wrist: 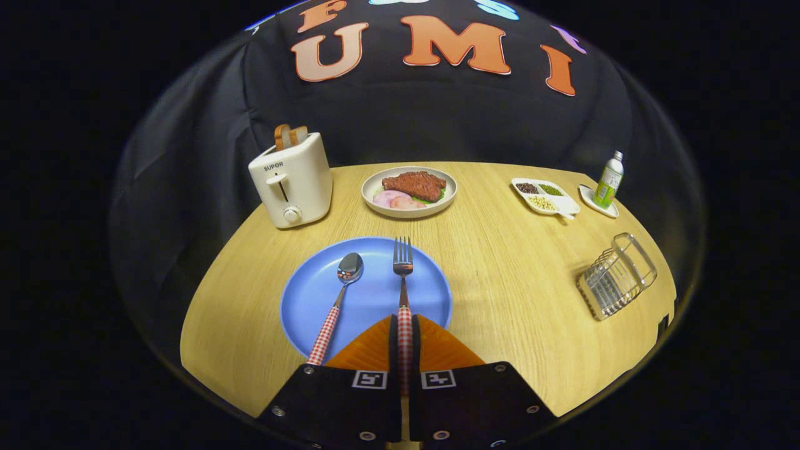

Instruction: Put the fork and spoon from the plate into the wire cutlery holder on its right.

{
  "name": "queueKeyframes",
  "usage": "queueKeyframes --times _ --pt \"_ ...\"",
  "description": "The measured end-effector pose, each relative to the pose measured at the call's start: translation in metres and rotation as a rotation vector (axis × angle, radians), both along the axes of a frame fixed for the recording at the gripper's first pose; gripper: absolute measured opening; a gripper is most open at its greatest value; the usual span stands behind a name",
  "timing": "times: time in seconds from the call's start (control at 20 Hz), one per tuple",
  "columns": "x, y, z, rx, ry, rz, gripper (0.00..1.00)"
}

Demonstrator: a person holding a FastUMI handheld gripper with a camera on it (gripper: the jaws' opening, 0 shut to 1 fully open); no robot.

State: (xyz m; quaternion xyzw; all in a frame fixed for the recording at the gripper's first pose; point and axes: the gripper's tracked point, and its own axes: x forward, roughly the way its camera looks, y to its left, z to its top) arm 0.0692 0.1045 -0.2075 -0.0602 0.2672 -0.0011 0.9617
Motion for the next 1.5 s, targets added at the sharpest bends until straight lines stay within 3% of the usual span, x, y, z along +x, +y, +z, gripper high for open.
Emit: queueKeyframes --times 0.2,0.7,1.05,1.5 --pt "-0.018 -0.043 0.046 -0.005 0.024 0.029 0.06" --pt "-0.063 -0.186 0.122 -0.087 0.130 -0.016 0.05" --pt "-0.073 -0.248 0.121 -0.085 0.303 -0.026 0.06" --pt "-0.059 -0.277 0.090 -0.078 0.561 0.002 0.06"
